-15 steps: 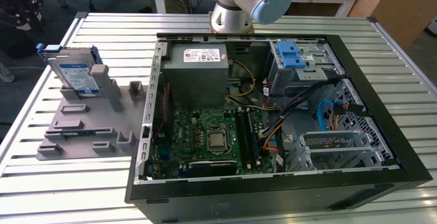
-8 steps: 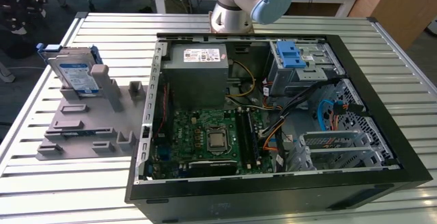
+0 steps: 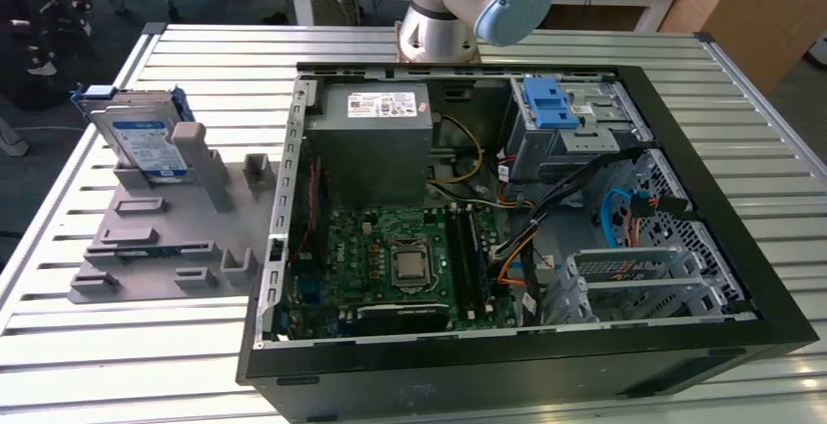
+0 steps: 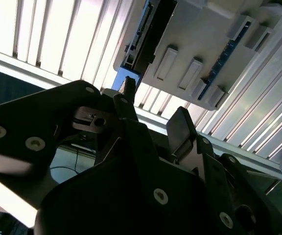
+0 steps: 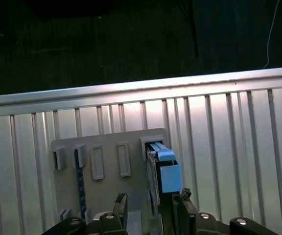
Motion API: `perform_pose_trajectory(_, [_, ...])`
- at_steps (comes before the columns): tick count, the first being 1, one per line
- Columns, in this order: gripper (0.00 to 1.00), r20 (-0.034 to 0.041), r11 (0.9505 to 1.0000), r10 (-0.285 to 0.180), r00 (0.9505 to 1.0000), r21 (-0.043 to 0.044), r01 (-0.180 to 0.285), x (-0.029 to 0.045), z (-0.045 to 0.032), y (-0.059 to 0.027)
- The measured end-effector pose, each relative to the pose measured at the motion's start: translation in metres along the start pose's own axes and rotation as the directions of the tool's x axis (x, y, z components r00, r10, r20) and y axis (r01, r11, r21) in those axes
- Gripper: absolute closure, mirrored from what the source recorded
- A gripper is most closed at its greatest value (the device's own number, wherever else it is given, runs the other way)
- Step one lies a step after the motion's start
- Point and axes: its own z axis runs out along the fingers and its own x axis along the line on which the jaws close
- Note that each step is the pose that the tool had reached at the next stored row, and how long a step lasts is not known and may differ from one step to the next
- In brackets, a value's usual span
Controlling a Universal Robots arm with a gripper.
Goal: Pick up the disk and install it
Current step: 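Pick up the disk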
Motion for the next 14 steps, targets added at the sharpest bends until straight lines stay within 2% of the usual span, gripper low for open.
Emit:
perform_pose_trajectory(6, [0.47,0.0012,0.9999,-0.003,1.0000,0.0103,0.003,-0.0062,0.0104,0.0018])
perform_pose_trajectory(9, [0.47,0.0016,0.9999,-0.011,0.9999,0.0102,0.011,-0.0062,0.0145,0.0026])
perform_pose_trajectory(14, [0.47,0.0011,0.9978,-0.066,0.9978,0.0084,0.066,-0.0060,0.0181,0.0050])
